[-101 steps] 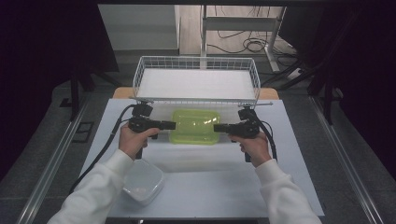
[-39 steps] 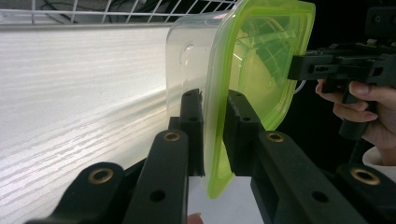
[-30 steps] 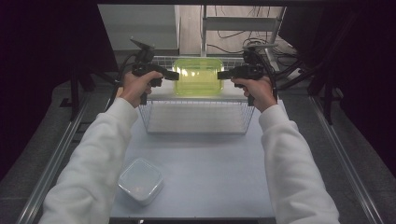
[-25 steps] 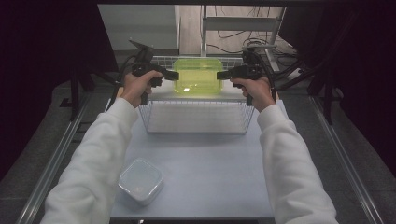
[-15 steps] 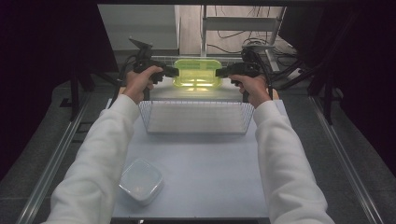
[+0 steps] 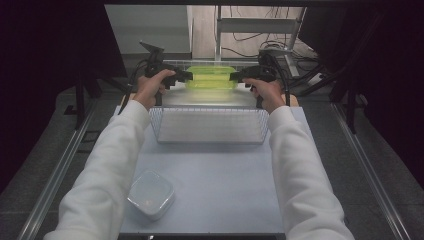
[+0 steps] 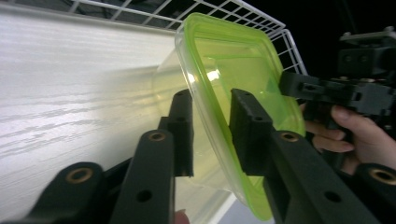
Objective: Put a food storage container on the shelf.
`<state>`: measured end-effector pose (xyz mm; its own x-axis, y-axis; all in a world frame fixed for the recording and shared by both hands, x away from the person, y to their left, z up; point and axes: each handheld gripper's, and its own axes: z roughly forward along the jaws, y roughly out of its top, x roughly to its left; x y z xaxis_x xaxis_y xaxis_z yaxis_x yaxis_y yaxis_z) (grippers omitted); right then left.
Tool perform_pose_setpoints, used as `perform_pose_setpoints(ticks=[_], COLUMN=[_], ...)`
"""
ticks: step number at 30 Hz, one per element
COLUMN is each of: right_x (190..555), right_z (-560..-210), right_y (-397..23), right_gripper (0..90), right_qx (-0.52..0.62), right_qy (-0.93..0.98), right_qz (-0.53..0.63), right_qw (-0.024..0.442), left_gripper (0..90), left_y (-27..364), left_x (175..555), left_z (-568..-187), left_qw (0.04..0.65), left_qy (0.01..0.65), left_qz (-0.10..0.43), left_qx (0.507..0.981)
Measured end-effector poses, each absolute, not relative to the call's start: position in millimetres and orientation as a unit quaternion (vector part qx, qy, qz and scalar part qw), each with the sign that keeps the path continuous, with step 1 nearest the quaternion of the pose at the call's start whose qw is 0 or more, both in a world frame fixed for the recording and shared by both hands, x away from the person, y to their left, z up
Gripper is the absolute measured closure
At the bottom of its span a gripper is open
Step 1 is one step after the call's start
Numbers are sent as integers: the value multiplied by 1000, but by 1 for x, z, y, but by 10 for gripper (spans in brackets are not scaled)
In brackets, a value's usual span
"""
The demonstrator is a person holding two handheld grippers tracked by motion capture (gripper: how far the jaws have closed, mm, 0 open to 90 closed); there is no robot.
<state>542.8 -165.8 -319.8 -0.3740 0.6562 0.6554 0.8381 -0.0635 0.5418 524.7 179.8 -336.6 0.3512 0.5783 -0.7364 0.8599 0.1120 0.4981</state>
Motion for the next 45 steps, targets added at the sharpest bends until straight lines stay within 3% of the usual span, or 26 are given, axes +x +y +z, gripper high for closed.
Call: perform_pose_setpoints(ticks=[1, 2, 5, 8, 11, 14, 23, 29, 36, 45], right_x=[543, 541, 540, 535, 530, 521, 481, 449, 394, 348], right_z=[-320, -319, -318, -313, -307, -298, -276, -279, -311, -356], right_y=[-166, -164, -163, -162, -161, -163, -177, -194, -220, -233], right_gripper=[710, 600, 426, 349, 306, 252, 234, 232, 237, 253], right_qx=[-551, -550, -548, -540, -532, -518, -455, -426, -387, -370], right_qy=[-678, -683, -686, -679, -678, -689, -725, -738, -761, -786], right_qz=[-477, -473, -473, -492, -503, -507, -517, -522, -516, -492], right_qw=[95, 78, 72, 71, 61, 19, -26, -40, -67, -61], left_gripper=[676, 640, 509, 389, 338, 303, 286, 281, 284, 290], left_y=[180, 180, 181, 182, 183, 185, 183, 189, 198, 204], left_x=[525, 523, 519, 513, 508, 494, 435, 400, 345, 315], left_z=[-337, -335, -330, -324, -320, -312, -293, -302, -341, -391], left_qw=[501, 501, 504, 512, 517, 510, 502, 515, 509, 469], left_qy=[552, 553, 554, 547, 536, 520, 467, 453, 440, 447], left_qz=[-140, -127, -95, -75, -65, -30, 41, 30, 50, 56], left_qx=[651, 653, 656, 658, 665, 684, 727, 727, 739, 760])
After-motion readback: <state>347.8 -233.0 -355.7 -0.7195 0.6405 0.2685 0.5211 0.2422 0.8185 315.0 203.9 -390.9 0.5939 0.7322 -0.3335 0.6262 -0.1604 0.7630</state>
